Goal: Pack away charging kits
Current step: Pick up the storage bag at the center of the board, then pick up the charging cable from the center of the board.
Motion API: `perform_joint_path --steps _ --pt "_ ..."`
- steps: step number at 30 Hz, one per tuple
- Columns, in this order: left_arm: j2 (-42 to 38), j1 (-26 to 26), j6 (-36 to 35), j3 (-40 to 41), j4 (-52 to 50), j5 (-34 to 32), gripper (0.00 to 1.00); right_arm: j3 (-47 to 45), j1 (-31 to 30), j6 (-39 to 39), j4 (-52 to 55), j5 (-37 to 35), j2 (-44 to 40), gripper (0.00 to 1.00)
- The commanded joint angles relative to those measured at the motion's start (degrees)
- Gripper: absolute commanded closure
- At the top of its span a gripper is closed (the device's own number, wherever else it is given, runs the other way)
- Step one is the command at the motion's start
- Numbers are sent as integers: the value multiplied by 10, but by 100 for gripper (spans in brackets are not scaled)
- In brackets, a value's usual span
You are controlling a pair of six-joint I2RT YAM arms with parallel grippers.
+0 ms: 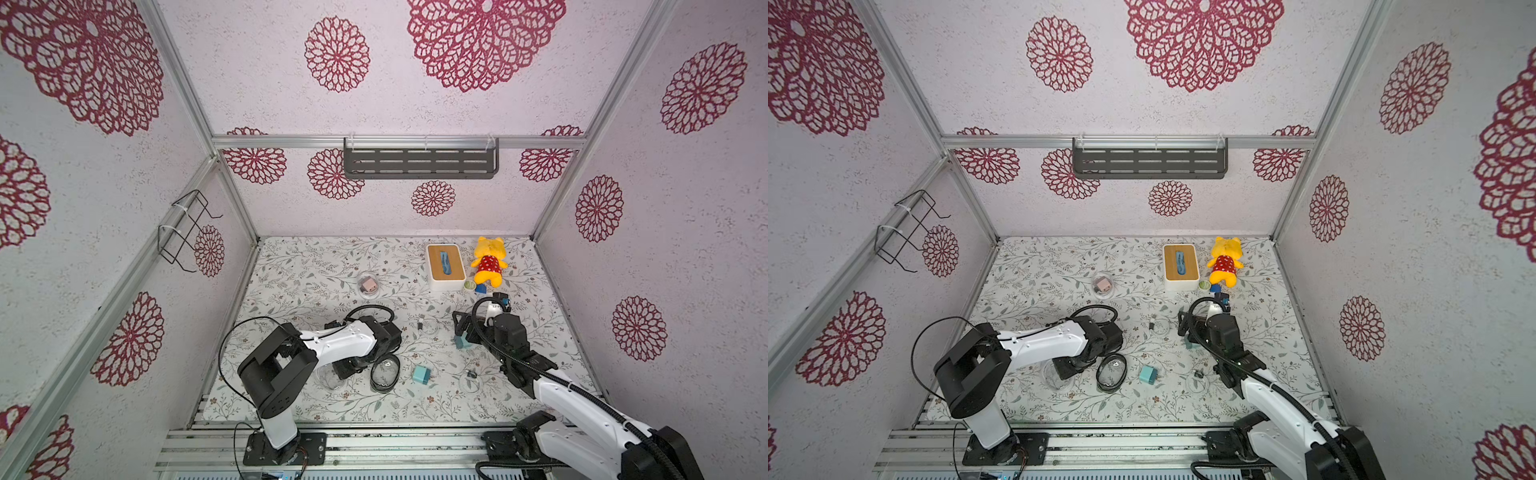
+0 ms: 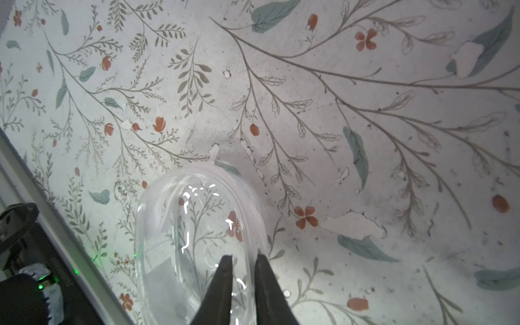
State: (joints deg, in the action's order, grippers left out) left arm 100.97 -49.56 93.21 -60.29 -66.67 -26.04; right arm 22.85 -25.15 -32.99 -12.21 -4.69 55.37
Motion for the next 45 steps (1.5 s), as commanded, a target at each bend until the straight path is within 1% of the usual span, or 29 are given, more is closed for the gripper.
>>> perform_joint_path --steps 1,9,13,20,23,25,27,30,32,34,37,40,42,45 --pt "-3 5 9 -8 -5 -13 85 4 5 -7 -11 -2 -11 2" --pt "-18 4 14 2 -10 -14 96 3 6 -10 -12 -2 -7 2" --pt "-36 3 16 9 -12 -16 100 3 7 -12 -13 -1 -7 2" --pt "-95 -3 8 29 -2 -38 100 1 8 -14 -13 -1 -8 2" --pt "-130 -11 -18 37 18 -57 100 2 8 -19 -14 1 -2 2" --pt "-156 -22 -34 44 33 -78 100 5 8 -30 -12 6 9 4" --pt "-187 -31 -55 49 51 -105 100 15 8 -52 -4 24 31 8" --pt "-221 -30 -89 44 59 -144 100 34 8 -60 1 60 67 14" --pt "-235 -29 -123 31 63 -172 100 43 8 -59 9 61 84 15" --pt "-245 -26 -171 14 79 -195 100 48 8 -54 11 57 97 15" --pt "-255 -8 -267 -8 130 -213 100 58 8 -52 7 63 125 22" --pt "-266 22 -360 -15 213 -213 100 82 1 -61 15 68 170 30" --pt "-271 50 -414 -9 282 -196 100 102 -8 -64 26 63 203 33" --pt "-263 100 -451 -5 351 -154 100 125 -27 -66 37 44 236 35"
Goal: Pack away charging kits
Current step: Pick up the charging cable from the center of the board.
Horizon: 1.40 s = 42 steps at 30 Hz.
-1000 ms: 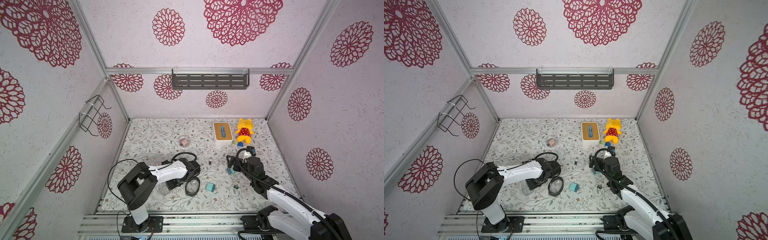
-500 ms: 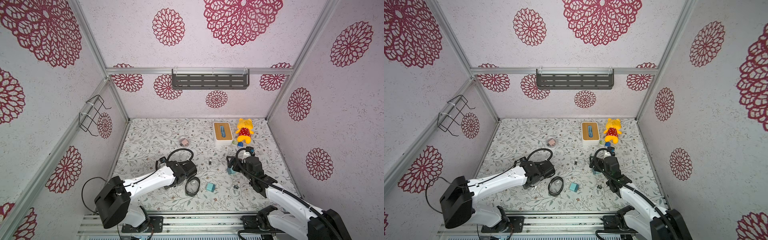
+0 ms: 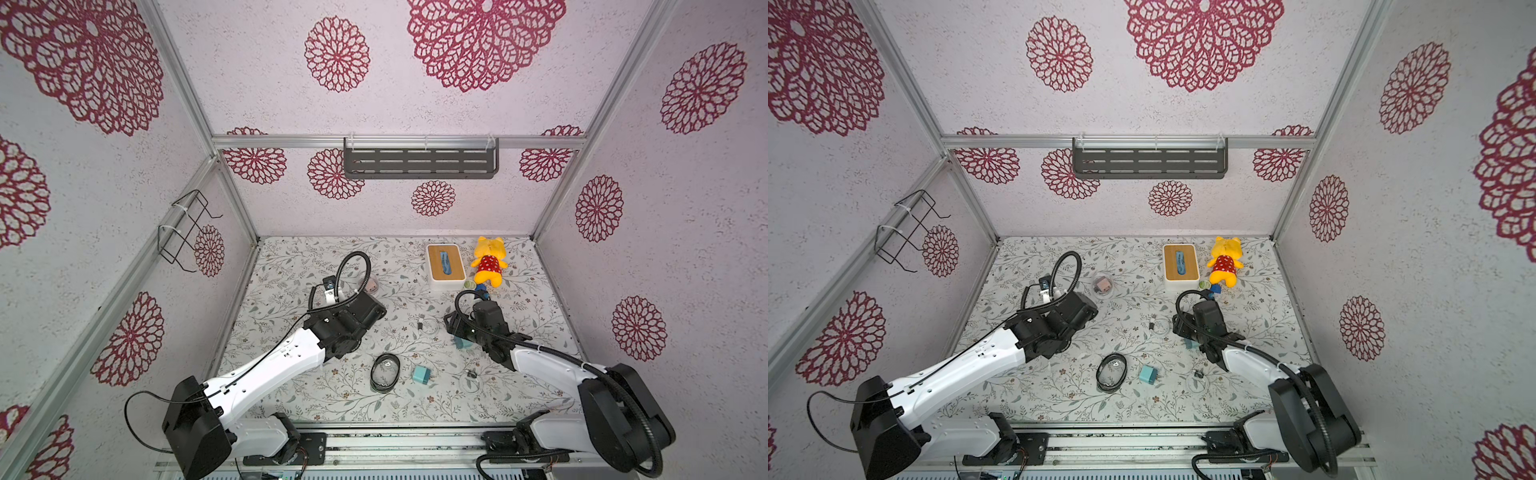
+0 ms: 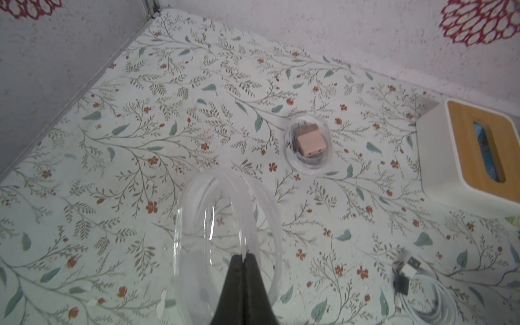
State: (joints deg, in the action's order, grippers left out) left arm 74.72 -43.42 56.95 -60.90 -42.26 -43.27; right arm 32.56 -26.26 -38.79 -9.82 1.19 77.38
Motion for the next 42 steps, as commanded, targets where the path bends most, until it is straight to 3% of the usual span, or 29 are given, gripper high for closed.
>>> perform_joint_path --steps 1,8,10,12,18,20,23,26,30,34,42 --pt "2 53 -98 1 125 31 100 34 -21 -8 17 -21 23 36" --pt "5 90 -209 53 260 73 100 101 -68 -7 79 -94 98 41" --pt "3 97 -205 66 276 80 100 115 -76 -14 98 -110 120 44" --pt "2 112 -223 60 277 142 100 128 -87 -21 114 -130 141 46" --pt "2 126 -251 73 295 146 100 164 -113 -26 150 -170 190 53" --pt "17 129 -247 86 325 200 100 169 -114 -29 154 -178 201 55" --pt "40 128 -262 61 305 271 100 177 -116 -35 155 -184 224 63" --pt "34 130 -256 63 299 295 100 180 -117 -39 153 -186 238 78" --pt "42 130 -251 67 316 343 100 165 -117 -42 144 -195 218 92" --pt "61 130 -252 60 324 391 100 132 -118 -38 120 -200 170 99" --pt "79 133 -251 66 360 464 100 166 -134 -19 164 -164 92 100"
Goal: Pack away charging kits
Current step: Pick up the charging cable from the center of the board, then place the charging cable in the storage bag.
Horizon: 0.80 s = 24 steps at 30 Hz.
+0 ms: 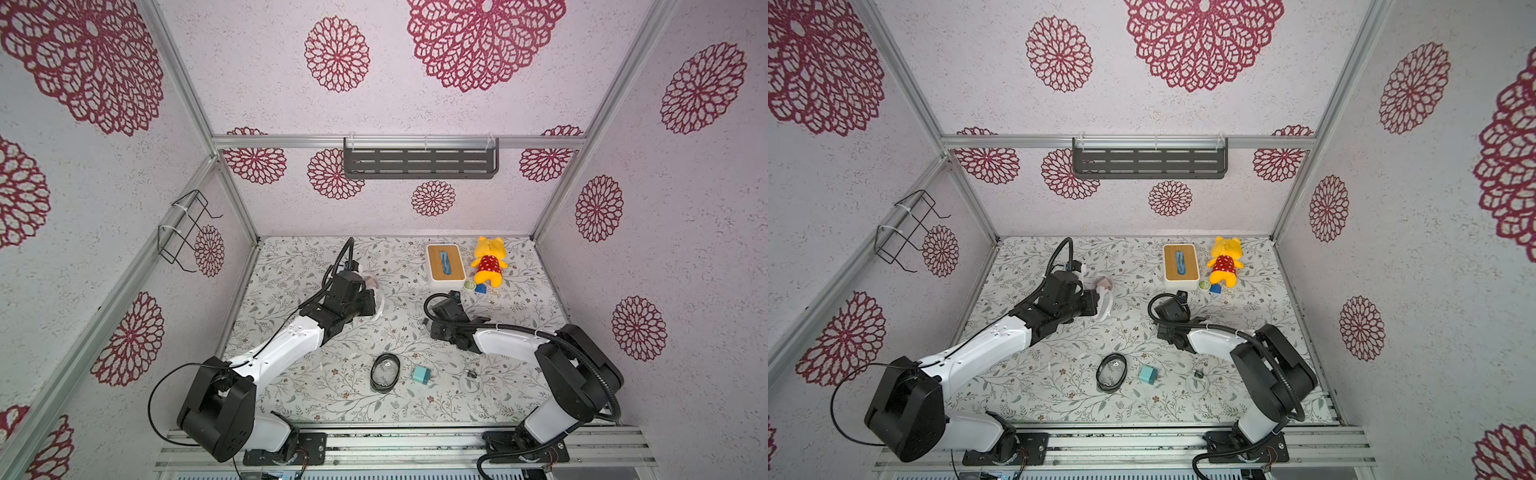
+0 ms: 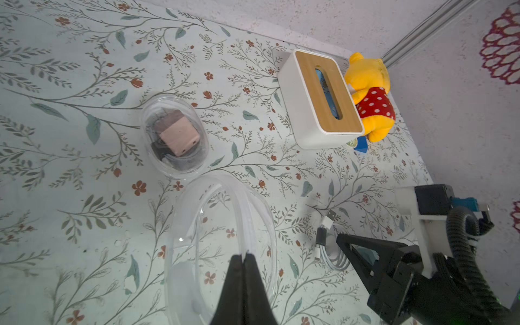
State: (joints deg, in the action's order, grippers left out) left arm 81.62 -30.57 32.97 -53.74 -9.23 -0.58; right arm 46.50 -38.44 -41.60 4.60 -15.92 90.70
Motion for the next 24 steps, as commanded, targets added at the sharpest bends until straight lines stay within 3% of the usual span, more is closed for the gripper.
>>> perform_joint_path --steps 1,13,24 --pt "14 5 -10 -7 31 43 100 31 -17 9 19 10 -52 100" --pt "25 5 15 -12 34 81 100 188 -91 13 53 17 15 100" --pt "9 5 26 13 79 119 100 223 -93 9 48 34 114 100"
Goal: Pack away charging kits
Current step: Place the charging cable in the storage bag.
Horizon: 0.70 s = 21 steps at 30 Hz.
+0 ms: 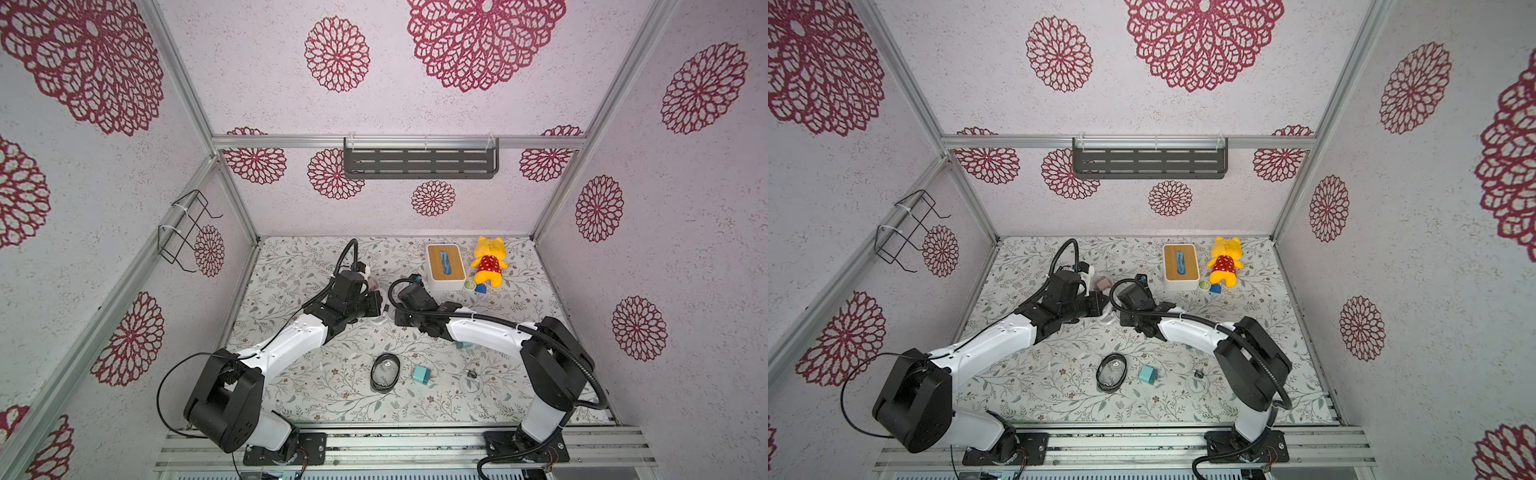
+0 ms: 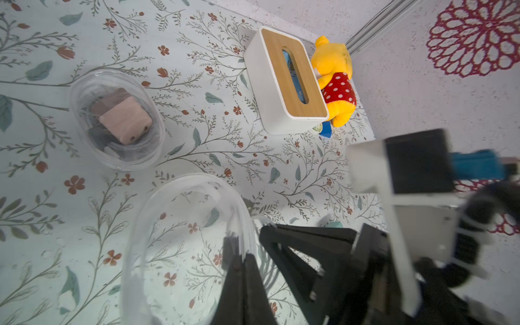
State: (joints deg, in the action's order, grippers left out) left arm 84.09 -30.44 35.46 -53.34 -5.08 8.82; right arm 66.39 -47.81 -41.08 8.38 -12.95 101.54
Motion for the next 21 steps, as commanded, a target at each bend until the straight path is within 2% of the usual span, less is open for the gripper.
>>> perform_joint_path --steps 1,4,13,21 --pt "-18 4 2 12 41 24 100 26 1 4 12 3 12 100" --pt "-24 5 3 21 47 8 100 29 1 4 8 5 23 100" --pt "15 6 33 21 89 78 100 40 2 7 4 16 12 100" --pt "39 9 43 20 107 99 100 33 6 12 -10 52 2 100"
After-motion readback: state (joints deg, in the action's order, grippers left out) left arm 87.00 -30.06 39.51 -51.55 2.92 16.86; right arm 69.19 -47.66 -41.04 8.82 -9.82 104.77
